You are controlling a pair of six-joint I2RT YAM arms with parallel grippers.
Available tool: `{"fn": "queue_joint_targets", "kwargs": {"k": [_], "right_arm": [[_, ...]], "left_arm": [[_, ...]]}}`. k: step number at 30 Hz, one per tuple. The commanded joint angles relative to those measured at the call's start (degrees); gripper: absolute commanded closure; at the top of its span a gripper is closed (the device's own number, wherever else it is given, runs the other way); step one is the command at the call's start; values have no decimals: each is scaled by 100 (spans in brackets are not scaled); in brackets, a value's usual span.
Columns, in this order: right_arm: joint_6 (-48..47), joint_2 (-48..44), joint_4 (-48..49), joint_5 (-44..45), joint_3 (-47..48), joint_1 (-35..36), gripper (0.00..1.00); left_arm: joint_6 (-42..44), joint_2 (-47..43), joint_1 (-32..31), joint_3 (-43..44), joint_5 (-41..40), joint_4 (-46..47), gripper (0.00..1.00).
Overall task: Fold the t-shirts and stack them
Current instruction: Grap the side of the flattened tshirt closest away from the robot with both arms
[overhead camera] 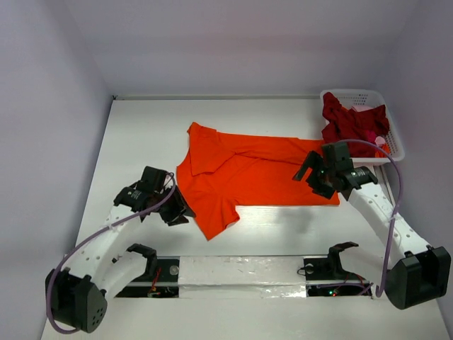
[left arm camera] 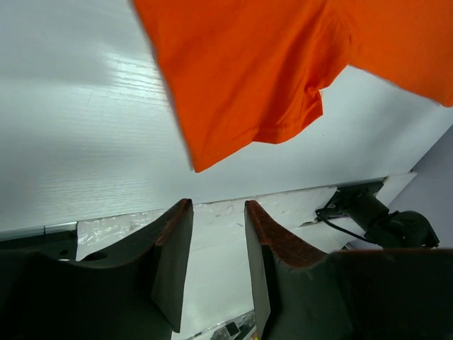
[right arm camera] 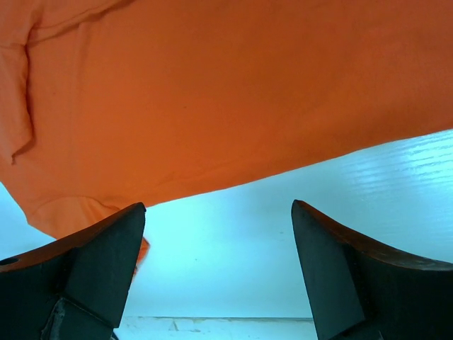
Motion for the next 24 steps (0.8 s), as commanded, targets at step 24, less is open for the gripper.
{"fn": "queue_joint_targets", "kwargs": {"k": [24], "right_arm": [[554, -285, 370, 154, 142, -591, 10]], "left_arm": [[-1457, 768, -1890, -197, -253, 471, 59]]}}
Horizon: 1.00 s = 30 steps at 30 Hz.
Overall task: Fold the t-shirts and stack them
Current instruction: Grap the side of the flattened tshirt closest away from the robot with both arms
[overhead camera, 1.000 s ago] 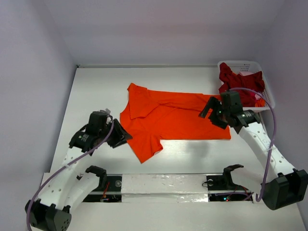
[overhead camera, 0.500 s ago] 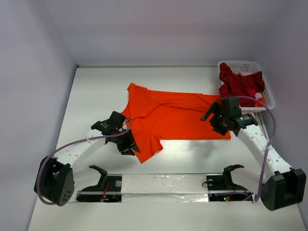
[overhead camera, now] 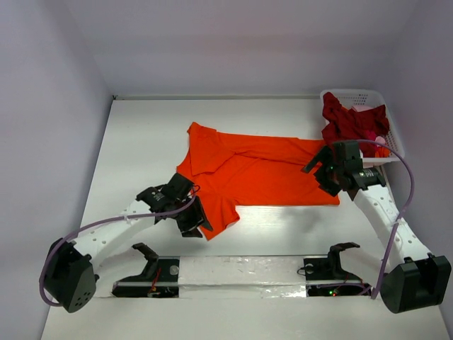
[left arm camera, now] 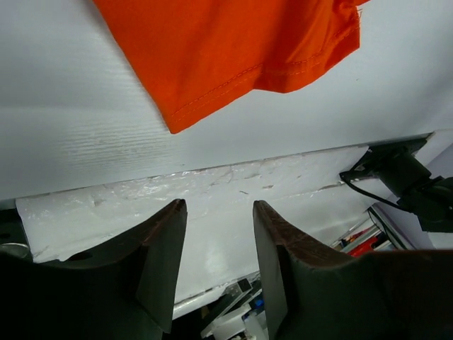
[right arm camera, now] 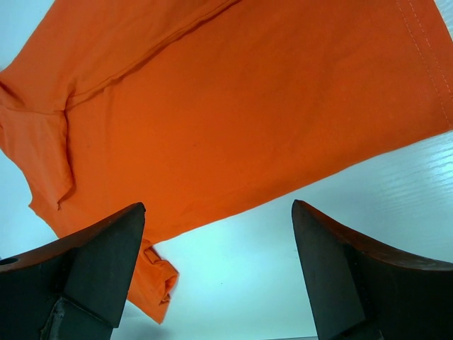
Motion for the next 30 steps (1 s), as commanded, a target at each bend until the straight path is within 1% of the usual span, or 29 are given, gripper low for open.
{"fn": "queue_joint_targets", "kwargs": {"k": [1, 3, 5, 6, 8, 11, 14, 18, 26, 30], "right_arm": [[7, -97, 308, 1, 100, -47, 10], [-28, -54, 317, 1, 144, -47, 10], [-54, -36, 326, -26, 179, -47, 10], [-55, -18, 335, -34, 214, -47, 10], [-98, -9, 353, -43, 232, -47, 10], [-133, -1, 344, -70, 267, -100, 10], [-169, -44, 344, -96, 285, -152, 10], [-230, -106, 344, -113, 294, -205, 10], [-265, -53, 449, -289, 311, -267, 10], [-318, -27, 432, -289, 408, -319, 10]], "left_arm": [[-483, 36, -147, -135, -223, 158, 58], [-598, 326, -236, -136, -214, 360, 54], [-581, 755, -446, -57, -336, 448, 53], [-572, 888, -447, -31, -372, 475, 53], [-554, 1221, -569, 13, -381, 554, 53], [-545, 1486, -570, -22, -364, 616, 56], [-598, 1505, -570, 75, -485, 502, 59], [-712, 1399, -570, 189, -741, 229, 60], [-765, 1610, -570, 277, -1092, 194, 61], [-879, 1593, -570, 163, -1128, 325, 63]]}}
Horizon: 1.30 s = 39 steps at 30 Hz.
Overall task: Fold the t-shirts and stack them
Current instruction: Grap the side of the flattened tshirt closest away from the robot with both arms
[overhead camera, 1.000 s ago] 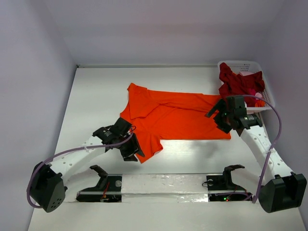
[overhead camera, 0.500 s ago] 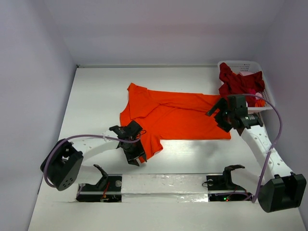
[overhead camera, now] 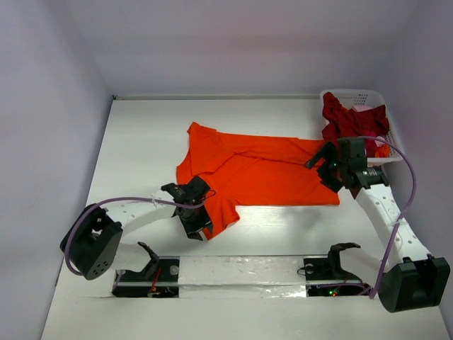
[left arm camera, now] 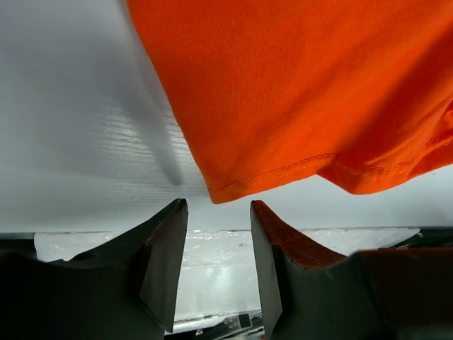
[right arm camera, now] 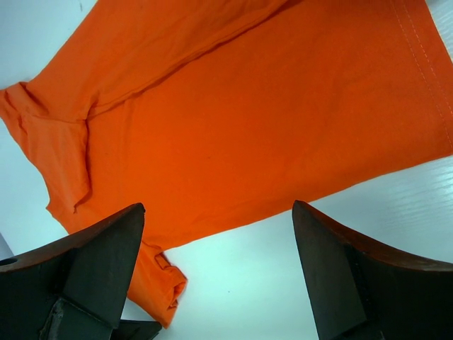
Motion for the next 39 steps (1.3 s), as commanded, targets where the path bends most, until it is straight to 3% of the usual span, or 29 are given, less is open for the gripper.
{"fn": "queue_joint_targets", "kwargs": {"k": [1, 24, 39], "right_arm": [[-137, -25, 226, -51, 331, -57, 10], [-207, -86, 270, -367, 323, -215, 10], [-242, -69, 297, -464, 331, -268, 10]], "left_arm": [[-171, -34, -15, 6, -168, -13, 63], [-321, 511, -120, -232, -247, 585, 66], [-268, 494, -172, -30, -643, 146, 68]]}}
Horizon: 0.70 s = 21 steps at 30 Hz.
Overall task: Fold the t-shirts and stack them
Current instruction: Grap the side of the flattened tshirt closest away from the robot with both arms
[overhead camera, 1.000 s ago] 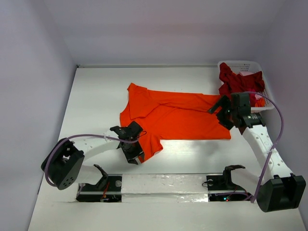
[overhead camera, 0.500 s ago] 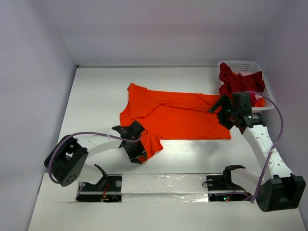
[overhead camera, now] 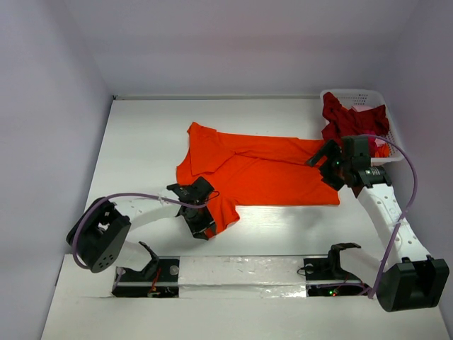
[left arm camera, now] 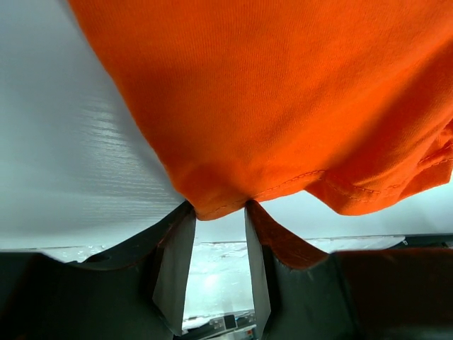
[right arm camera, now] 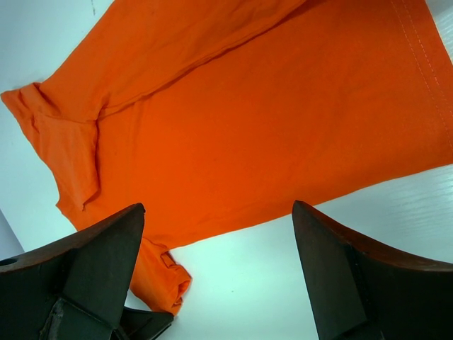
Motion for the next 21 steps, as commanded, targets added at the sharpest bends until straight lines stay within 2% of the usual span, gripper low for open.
{"fn": "queue_joint_targets", "kwargs": {"k": [1, 10, 21], "right_arm": [[-92, -64, 264, -73, 235, -41, 10], [-92, 32, 352, -161, 191, -93, 10], [-109, 68, 369, -196, 235, -93, 10]], "left_arm": [[84, 89, -57, -4, -684, -365, 68], [75, -359, -57, -109, -843, -779, 68], [-48, -210, -110, -162, -922, -481, 69]]}}
